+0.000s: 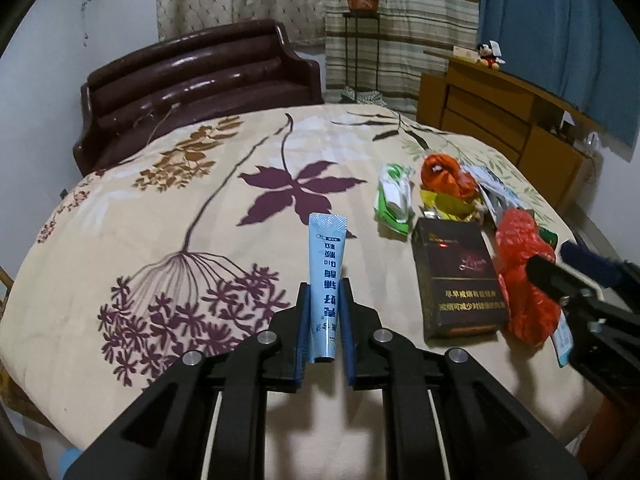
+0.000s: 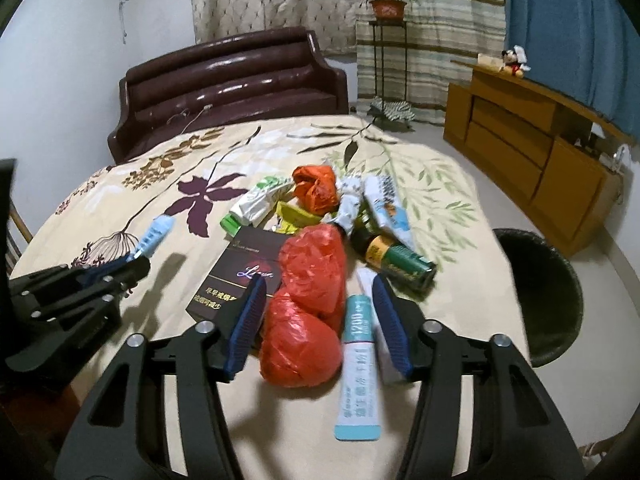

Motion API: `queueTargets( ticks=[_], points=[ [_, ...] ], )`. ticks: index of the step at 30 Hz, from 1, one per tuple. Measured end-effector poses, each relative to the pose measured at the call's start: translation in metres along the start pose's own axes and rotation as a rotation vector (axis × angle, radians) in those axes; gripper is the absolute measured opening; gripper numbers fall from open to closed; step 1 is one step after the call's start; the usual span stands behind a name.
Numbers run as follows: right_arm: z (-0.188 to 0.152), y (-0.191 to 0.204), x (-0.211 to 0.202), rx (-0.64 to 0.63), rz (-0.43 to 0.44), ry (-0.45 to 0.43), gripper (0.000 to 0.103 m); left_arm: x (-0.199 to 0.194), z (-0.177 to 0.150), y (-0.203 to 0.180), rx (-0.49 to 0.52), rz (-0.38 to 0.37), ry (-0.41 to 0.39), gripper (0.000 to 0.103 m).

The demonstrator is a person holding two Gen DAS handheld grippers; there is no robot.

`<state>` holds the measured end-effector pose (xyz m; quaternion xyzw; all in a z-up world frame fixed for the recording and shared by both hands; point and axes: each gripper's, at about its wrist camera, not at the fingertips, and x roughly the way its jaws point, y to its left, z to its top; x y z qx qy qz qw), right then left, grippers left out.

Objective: Collect trash
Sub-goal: 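Grasp the red plastic bag with the right gripper while the left gripper grasps the blue tube, then carry both items over the black bin and open both grippers to drop them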

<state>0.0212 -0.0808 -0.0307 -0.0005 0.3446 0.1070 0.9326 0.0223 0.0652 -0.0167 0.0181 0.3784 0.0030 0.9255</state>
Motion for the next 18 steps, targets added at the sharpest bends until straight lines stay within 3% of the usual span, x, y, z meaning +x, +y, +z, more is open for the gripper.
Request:
queueTargets(
  ticks=[8,18],
  points=[
    [-0.002,0.007,0.013,0.001,0.049,0.048,0.03,-0.001,0.002,0.005,-0.019,-0.014,-0.011,0.015],
    [0.002,0.004,-0.018,-0.029,0.061,-0.027,0.027,-0.02,0.01,-0.009,-0.024,-0.062,-0.076,0.015]
  ],
)
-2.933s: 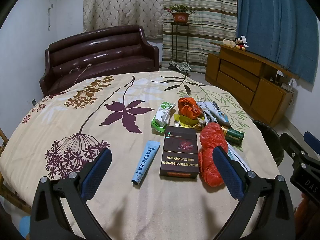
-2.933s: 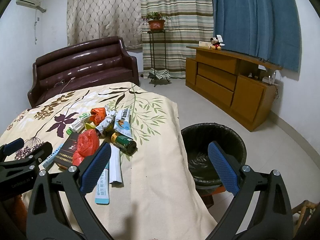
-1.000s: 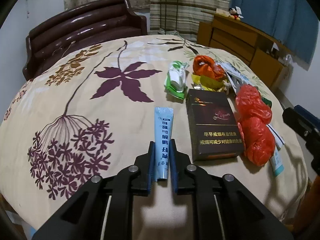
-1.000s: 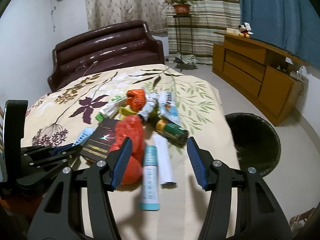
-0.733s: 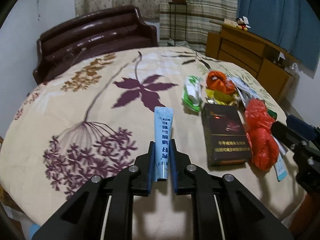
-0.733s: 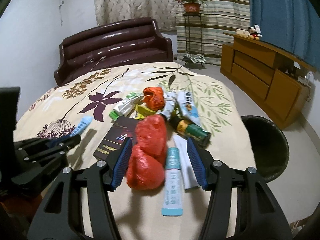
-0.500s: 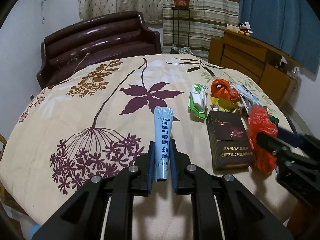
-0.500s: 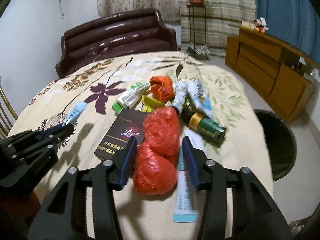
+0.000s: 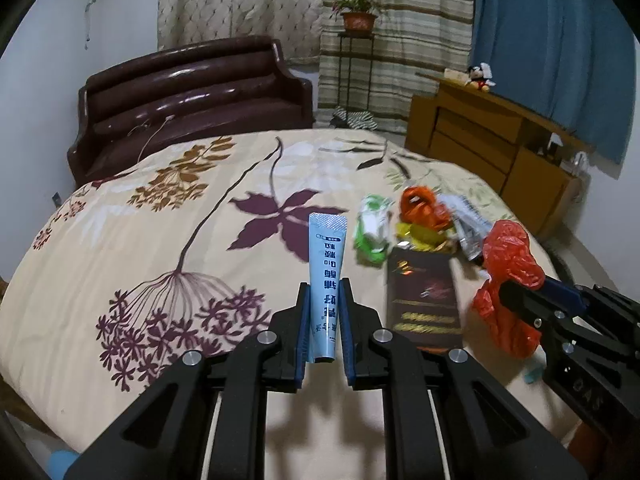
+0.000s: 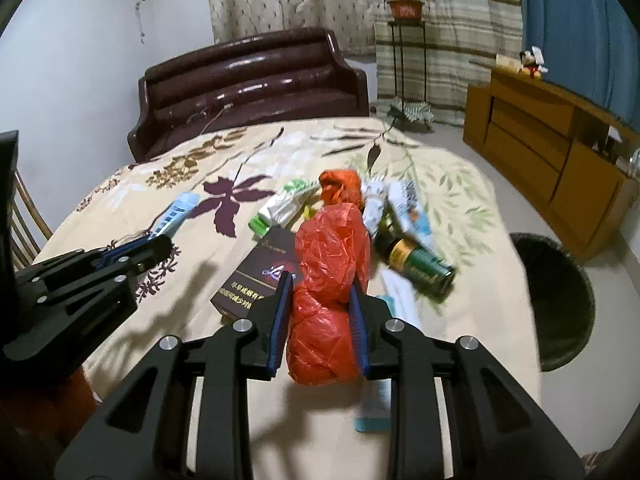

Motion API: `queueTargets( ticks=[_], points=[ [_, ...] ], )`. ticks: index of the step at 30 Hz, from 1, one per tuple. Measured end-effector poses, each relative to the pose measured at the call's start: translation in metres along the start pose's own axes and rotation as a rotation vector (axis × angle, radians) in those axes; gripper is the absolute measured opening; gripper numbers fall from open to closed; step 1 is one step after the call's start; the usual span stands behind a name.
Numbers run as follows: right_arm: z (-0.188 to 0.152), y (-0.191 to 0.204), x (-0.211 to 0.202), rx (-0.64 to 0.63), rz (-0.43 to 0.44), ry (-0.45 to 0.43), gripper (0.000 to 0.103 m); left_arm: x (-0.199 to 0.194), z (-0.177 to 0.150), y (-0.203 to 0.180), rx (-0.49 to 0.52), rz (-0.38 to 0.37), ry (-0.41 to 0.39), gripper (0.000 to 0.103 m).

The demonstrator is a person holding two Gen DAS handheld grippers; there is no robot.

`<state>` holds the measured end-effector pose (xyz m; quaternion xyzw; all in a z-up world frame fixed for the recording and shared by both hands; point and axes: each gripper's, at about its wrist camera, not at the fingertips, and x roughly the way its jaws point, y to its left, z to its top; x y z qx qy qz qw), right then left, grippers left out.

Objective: Collect trash
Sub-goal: 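Carry both items over the black bin and open both grippers to drop them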

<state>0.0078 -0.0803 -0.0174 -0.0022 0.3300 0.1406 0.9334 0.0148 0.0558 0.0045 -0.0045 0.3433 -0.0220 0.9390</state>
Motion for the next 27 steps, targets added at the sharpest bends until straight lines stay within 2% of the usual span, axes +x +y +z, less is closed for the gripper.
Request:
queueTargets(
  ticks=[7,12,19,27],
  points=[
    [0.012,-0.041,-0.035,0.028,-0.081,-0.09,0.027,-0.005,0.019,-0.045,0.053,-0.088,-0.057,0.015],
    [0.016,-0.098,-0.05,0.086,-0.179,-0.127,0.027,0.004,0.031,-0.09,0.098,-0.147,-0.068,0.015],
    [0.018,-0.17,-0.056,0.158,-0.291,-0.161,0.027,0.032,0.045,-0.158,0.159,-0.218,-0.042,0.015],
    [0.015,-0.225,-0.047,0.216,-0.319,-0.165,0.027,0.063,0.047,-0.221,0.211,-0.235,-0.008,0.015]
  ],
)
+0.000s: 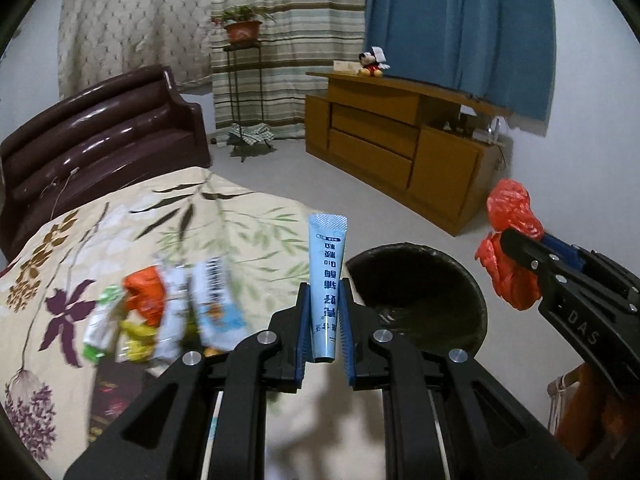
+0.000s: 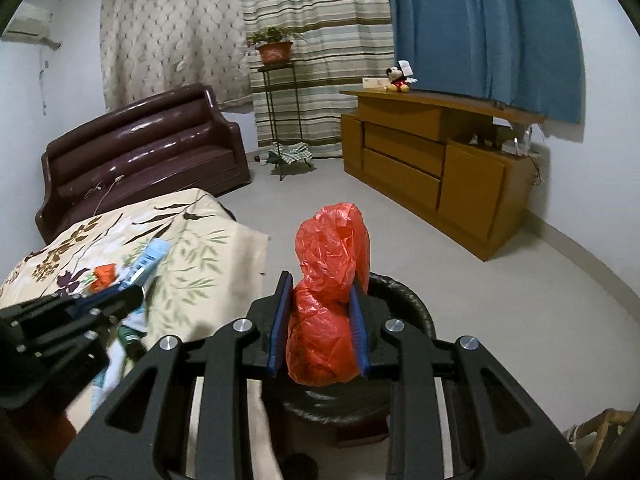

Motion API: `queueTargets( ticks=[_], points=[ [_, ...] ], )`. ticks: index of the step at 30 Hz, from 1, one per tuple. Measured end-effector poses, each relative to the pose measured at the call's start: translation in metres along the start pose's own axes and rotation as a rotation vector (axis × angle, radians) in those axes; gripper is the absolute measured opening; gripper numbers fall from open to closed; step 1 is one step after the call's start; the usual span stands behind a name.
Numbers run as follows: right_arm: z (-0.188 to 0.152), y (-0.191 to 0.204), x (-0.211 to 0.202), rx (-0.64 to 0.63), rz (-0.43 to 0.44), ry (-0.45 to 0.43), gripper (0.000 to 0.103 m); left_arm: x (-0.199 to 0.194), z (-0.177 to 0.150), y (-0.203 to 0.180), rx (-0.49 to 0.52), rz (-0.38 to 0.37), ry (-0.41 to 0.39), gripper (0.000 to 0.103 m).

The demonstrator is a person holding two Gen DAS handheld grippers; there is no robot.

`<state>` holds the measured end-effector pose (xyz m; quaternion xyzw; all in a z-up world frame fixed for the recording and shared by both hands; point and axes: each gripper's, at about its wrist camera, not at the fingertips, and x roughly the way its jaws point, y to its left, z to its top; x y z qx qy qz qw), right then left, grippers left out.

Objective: Collect trash
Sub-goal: 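Carry both items over the black bin and open both grippers to drop them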

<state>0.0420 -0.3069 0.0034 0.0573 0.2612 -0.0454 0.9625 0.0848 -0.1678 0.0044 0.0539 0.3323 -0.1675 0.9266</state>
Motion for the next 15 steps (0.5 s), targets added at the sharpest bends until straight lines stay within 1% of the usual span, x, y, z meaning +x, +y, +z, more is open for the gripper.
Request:
queueTargets(
  ticks=[7,15],
  points=[
    [0.002,-0.023,0.02,0.015,0.005,0.01,0.027,0.034,0.01,-0.031,0.029,0.008,0.044,0.015],
    [0.004,-0.043,0.043,0.022,0.021,0.028,0.027,0.06,0.017,-0.046,0.032,0.045,0.086,0.015]
  ],
)
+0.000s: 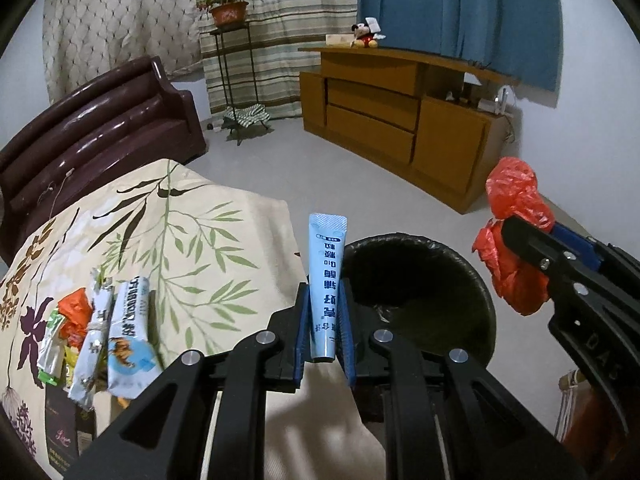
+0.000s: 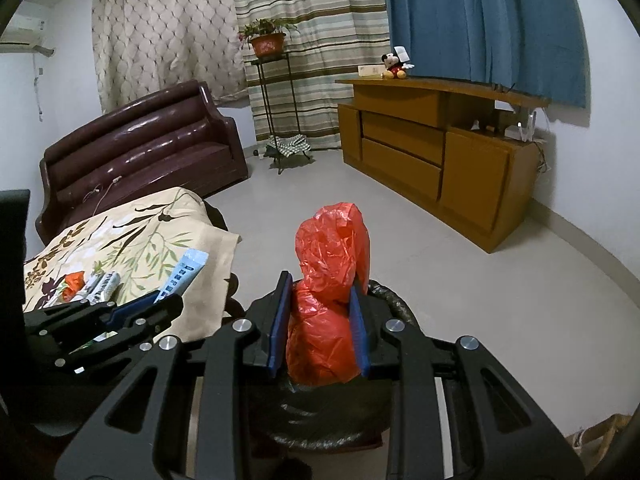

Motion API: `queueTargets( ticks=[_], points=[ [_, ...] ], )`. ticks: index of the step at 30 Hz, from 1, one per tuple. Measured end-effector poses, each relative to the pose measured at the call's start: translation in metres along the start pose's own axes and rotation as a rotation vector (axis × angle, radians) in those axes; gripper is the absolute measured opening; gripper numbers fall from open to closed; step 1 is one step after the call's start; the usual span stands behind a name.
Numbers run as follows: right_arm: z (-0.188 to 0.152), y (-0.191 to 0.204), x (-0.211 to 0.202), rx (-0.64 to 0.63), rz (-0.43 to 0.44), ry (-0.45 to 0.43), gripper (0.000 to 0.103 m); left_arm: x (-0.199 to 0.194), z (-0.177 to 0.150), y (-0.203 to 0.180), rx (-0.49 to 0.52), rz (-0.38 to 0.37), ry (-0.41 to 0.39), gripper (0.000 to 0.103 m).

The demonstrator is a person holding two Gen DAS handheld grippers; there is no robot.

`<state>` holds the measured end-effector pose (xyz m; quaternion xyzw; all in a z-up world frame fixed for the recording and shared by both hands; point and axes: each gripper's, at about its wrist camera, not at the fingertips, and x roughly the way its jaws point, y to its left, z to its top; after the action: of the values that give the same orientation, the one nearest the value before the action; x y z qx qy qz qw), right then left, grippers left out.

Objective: Collect trash
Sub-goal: 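Carry both items over the black bin and open both grippers to drop them, then move both open grippers back over the trash on the table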

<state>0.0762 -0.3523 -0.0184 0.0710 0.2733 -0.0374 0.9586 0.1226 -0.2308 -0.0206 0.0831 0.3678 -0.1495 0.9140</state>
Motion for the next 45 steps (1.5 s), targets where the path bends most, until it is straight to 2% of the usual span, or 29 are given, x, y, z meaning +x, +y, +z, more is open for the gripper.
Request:
queueTargets(
  ticks=[2,5,8,9,11,12,15,18,23,26,31,35,40,45],
  points=[
    [0.001,-0.005,0.004,0.005,-0.002,0.0,0.027,0.006,0.002,-0.001,-0.005,0.013,0.007,0.015],
    [0.002,-0.008,0.009,0.011,-0.002,0.002,0.028,0.009,0.003,-0.004,-0.005,0.023,0.01,0.021],
    [0.002,-0.009,0.013,0.007,0.001,0.003,0.03,0.01,0.002,-0.005,-0.002,0.035,0.007,0.043],
    [0.001,-0.009,0.014,0.003,-0.003,0.003,0.031,0.01,0.002,-0.005,-0.005,0.035,0.008,0.046],
    [0.001,-0.009,0.014,0.003,-0.008,-0.003,0.041,0.01,0.002,-0.005,-0.009,0.032,0.01,0.048],
    [0.0,-0.01,0.013,0.008,-0.008,-0.006,0.041,0.01,0.003,-0.005,-0.011,0.031,0.01,0.053],
    [0.001,-0.009,0.011,0.016,-0.012,-0.013,0.046,0.01,0.004,-0.003,-0.024,0.031,0.007,0.057],
    [0.0,-0.01,0.004,0.033,-0.027,-0.032,0.058,0.007,0.004,0.0,-0.03,0.03,0.004,0.062],
    [-0.002,-0.015,-0.011,0.082,-0.052,-0.083,0.081,0.0,0.003,0.005,-0.042,0.029,-0.007,0.064],
    [-0.005,-0.015,-0.018,0.106,-0.065,-0.096,0.086,-0.004,0.002,0.011,-0.049,0.025,-0.009,0.065],
    [-0.015,-0.009,-0.028,0.126,-0.102,-0.099,0.088,-0.015,-0.003,0.022,-0.053,0.028,-0.012,0.065],
    [-0.021,0.005,-0.03,0.102,-0.118,-0.046,0.088,-0.029,-0.01,0.036,-0.052,0.039,-0.013,0.065],
    [-0.026,0.025,-0.041,0.113,-0.058,-0.028,0.087,-0.049,-0.024,0.064,-0.063,0.076,-0.012,0.065],
    [-0.029,0.054,-0.051,0.077,-0.004,-0.004,0.077,-0.07,-0.044,0.103,-0.088,0.136,-0.006,0.065]
  ],
)
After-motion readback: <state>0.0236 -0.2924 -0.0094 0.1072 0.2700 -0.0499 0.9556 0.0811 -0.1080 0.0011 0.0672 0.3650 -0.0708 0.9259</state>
